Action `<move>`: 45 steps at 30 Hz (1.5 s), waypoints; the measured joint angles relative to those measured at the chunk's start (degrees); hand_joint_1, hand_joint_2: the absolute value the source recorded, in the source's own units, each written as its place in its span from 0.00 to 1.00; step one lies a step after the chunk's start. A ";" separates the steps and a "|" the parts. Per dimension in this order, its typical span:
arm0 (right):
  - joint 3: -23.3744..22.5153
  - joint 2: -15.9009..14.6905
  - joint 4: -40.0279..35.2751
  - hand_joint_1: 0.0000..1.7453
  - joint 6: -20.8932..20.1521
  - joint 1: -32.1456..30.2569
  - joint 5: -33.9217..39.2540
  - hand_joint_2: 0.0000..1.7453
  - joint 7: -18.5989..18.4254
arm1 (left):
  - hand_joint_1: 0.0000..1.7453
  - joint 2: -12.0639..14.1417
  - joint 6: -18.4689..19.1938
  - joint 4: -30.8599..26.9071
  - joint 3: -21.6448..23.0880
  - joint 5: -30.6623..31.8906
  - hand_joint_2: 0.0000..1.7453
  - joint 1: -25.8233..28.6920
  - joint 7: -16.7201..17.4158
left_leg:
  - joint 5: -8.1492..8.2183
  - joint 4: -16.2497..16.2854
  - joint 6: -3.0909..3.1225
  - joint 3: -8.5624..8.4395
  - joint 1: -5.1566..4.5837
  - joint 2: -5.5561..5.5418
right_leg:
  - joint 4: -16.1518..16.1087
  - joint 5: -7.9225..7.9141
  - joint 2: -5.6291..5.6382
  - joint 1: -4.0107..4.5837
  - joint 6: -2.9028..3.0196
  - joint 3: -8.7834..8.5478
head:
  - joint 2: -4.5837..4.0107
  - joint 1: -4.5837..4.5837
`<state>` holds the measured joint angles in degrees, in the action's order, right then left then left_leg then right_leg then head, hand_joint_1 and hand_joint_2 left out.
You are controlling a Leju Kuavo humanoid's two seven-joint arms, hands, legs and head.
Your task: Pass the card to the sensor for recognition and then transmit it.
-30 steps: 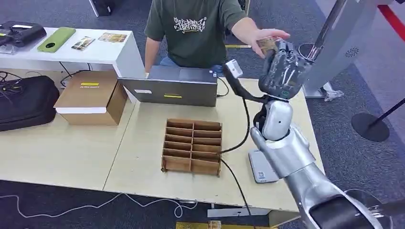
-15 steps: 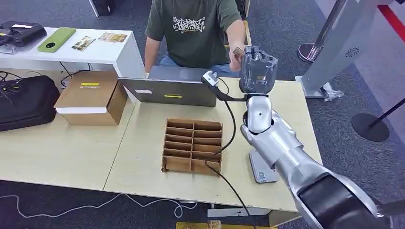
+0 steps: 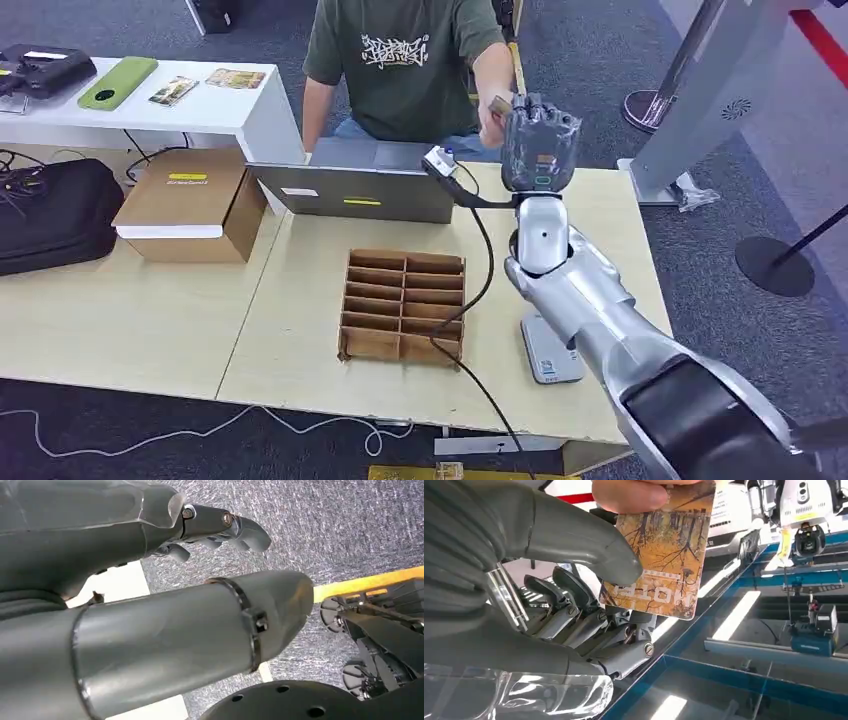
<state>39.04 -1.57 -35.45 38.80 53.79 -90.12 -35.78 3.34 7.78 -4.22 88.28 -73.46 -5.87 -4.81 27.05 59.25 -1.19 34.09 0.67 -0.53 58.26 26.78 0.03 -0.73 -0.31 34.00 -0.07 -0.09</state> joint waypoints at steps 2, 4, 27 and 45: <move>0.02 0.00 0.20 1.00 0.00 0.03 0.00 1.00 0.02 | 0.00 0.00 0.00 0.00 0.00 0.00 0.00 0.00 0.00 | 0.00 0.00 0.00 0.00 0.00 0.00 | 0.00 0.00 0.00 0.00 0.00 0.00 | 0.00 0.00; 0.04 0.00 0.35 0.95 0.00 0.07 0.00 1.00 0.02 | 0.00 0.00 0.00 0.00 0.00 0.00 0.00 0.00 0.00 | 0.00 0.00 0.00 0.00 0.00 0.00 | 0.00 0.00 0.00 0.00 0.00 0.00 | 0.00 0.00; 0.88 1.33 6.19 0.00 0.00 1.88 0.00 1.00 -2.39 | 0.00 0.24 0.44 0.00 0.00 1.07 0.00 -0.30 0.70 | 0.00 0.01 0.00 -0.02 -0.01 0.04 | 0.00 -0.01 0.07 0.00 0.01 0.05 | 0.00 -0.02; 16.15 -23.07 -18.21 0.00 0.00 8.29 0.11 1.00 -4.39 | 0.00 1.07 0.96 -0.09 0.00 2.45 0.00 -0.54 1.68 | 0.02 0.08 0.03 0.07 -0.05 -0.08 | -0.09 -0.06 -0.08 -0.04 -0.04 0.04 | 0.00 0.02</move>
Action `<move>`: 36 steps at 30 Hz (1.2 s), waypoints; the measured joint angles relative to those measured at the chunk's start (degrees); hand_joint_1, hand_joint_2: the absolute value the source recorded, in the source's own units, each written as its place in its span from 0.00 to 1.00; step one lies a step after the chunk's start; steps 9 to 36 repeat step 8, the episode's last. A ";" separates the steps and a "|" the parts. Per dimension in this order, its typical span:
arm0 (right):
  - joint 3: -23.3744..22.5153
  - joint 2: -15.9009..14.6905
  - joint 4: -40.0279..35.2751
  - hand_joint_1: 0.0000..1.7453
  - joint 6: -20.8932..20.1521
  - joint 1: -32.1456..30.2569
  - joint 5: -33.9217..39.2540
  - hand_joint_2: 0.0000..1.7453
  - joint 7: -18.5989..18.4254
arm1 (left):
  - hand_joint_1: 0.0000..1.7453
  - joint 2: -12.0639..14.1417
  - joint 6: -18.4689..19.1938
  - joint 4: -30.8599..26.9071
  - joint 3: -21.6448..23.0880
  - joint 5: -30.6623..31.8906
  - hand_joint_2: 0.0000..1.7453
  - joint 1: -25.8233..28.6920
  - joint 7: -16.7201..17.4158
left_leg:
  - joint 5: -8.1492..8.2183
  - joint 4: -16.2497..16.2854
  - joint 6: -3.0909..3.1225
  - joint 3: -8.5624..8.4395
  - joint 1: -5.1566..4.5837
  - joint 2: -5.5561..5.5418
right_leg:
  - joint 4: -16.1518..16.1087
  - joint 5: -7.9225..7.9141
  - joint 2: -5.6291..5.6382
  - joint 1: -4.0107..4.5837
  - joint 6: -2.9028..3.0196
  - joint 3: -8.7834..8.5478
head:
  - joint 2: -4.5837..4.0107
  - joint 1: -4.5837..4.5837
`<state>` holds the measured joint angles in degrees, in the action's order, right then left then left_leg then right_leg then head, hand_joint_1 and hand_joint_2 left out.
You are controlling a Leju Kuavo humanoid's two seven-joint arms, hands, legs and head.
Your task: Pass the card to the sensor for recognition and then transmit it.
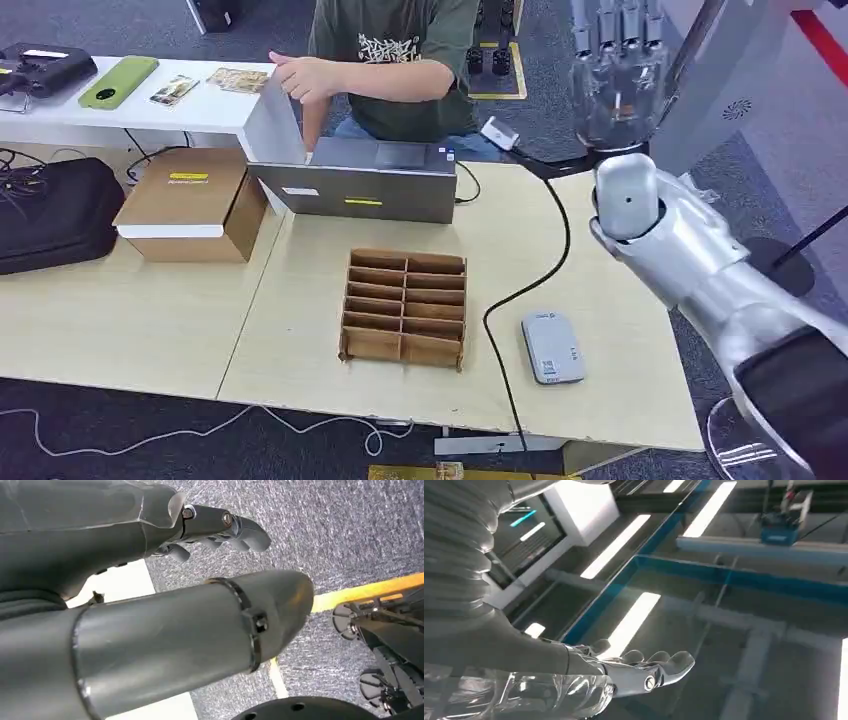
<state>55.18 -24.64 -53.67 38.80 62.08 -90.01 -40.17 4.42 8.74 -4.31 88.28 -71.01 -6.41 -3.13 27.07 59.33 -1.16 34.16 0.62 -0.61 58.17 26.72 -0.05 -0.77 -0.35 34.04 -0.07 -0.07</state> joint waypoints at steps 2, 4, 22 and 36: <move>-2.36 -2.75 -3.50 0.00 0.00 -1.16 0.00 1.00 0.00 | 0.00 0.02 -0.02 0.00 0.00 -0.63 0.00 0.06 -0.07 | 0.03 0.00 0.04 0.01 0.00 0.04 | -0.01 -0.01 0.03 0.00 -0.01 0.00 | 0.00 0.00; -4.44 -5.00 -6.40 0.00 0.00 -1.91 0.00 1.00 0.00 | 0.00 0.02 -0.02 0.00 0.00 -1.16 0.00 0.14 -0.17 | 0.03 0.00 0.04 -0.02 0.00 0.07 | -0.02 -0.01 0.06 0.00 -0.01 0.01 | 0.00 -0.04; -7.76 -8.72 -11.58 0.00 0.00 -3.52 -0.02 1.00 0.00 | 0.00 0.02 0.02 0.00 0.00 -2.23 0.00 0.35 -0.59 | 0.03 0.00 0.04 0.00 0.02 0.02 | -0.02 0.00 0.02 0.01 0.00 0.01 | 0.00 -0.02; -7.76 -8.72 -11.58 0.00 0.00 -3.52 -0.02 1.00 0.00 | 0.00 0.02 0.02 0.00 0.00 -2.23 0.00 0.35 -0.59 | 0.03 0.00 0.04 0.00 0.02 0.02 | -0.02 0.00 0.02 0.01 0.00 0.01 | 0.00 -0.02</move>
